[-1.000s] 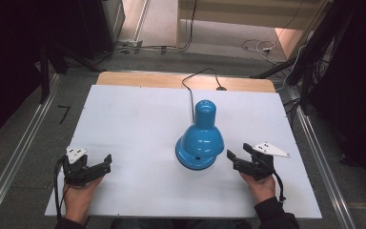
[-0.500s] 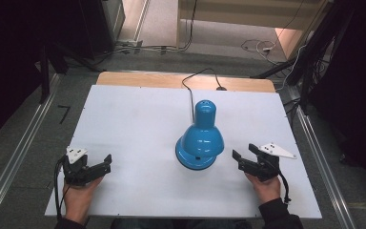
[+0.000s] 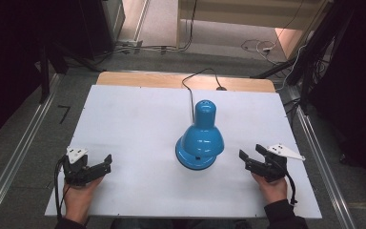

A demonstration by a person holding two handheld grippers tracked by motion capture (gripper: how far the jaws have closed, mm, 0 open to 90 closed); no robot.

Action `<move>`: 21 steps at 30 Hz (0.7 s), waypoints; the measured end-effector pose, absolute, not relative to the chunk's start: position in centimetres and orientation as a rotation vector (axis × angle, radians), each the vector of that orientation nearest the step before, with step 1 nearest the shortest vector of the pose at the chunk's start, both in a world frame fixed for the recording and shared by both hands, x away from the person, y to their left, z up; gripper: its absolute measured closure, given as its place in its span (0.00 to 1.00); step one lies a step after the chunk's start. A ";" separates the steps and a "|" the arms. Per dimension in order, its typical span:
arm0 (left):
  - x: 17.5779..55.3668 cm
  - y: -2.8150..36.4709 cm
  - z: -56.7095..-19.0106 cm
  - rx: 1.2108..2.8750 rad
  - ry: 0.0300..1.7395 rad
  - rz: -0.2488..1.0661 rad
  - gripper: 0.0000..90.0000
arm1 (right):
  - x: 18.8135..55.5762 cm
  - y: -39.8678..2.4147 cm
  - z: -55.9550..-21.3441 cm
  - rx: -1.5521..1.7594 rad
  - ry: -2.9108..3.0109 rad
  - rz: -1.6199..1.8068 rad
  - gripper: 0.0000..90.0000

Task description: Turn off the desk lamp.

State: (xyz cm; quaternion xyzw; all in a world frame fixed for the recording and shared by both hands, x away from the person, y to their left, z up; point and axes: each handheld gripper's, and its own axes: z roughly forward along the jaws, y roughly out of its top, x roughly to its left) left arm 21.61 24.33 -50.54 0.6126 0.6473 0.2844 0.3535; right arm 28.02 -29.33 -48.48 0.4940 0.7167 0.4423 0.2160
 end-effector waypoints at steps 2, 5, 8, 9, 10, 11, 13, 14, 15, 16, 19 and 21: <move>21.6 24.4 -50.5 1.586 1.674 0.736 0.09 | 28.0 -29.5 -48.5 1.375 1.981 1.226 0.26; 21.6 24.4 -50.6 1.585 1.674 0.736 0.09 | 28.0 -29.8 -48.4 1.380 1.977 1.223 0.26; 21.6 24.4 -50.6 1.586 1.675 0.736 0.09 | 27.9 -30.2 -48.4 1.385 1.968 1.221 0.26; 21.6 24.4 -50.6 1.586 1.675 0.736 0.09 | 27.9 -30.3 -48.4 1.388 1.967 1.221 0.26; 21.6 24.4 -50.6 1.586 1.675 0.735 0.09 | 27.9 -30.4 -48.4 1.390 1.964 1.219 0.26; 21.6 24.4 -50.6 1.586 1.675 0.735 0.09 | 27.9 -30.5 -48.4 1.388 1.962 1.220 0.26; 21.6 24.4 -50.6 1.586 1.675 0.735 0.09 | 27.8 -30.7 -48.4 1.394 1.957 1.216 0.26; 21.6 24.4 -50.6 1.586 1.675 0.735 0.09 | 27.8 -30.9 -48.4 1.396 1.956 1.213 0.26; 21.6 24.4 -50.6 1.586 1.675 0.735 0.09 | 27.7 -31.0 -48.4 1.399 1.953 1.211 0.26; 21.6 24.4 -50.6 1.586 1.674 0.735 0.09 | 27.7 -31.1 -48.4 1.404 1.951 1.209 0.26; 21.6 24.3 -50.6 1.586 1.676 0.735 0.09 | 27.6 -31.6 -48.4 1.413 1.942 1.201 0.26; 21.6 24.3 -50.6 1.586 1.676 0.735 0.09 | 27.6 -32.1 -48.4 1.423 1.932 1.198 0.26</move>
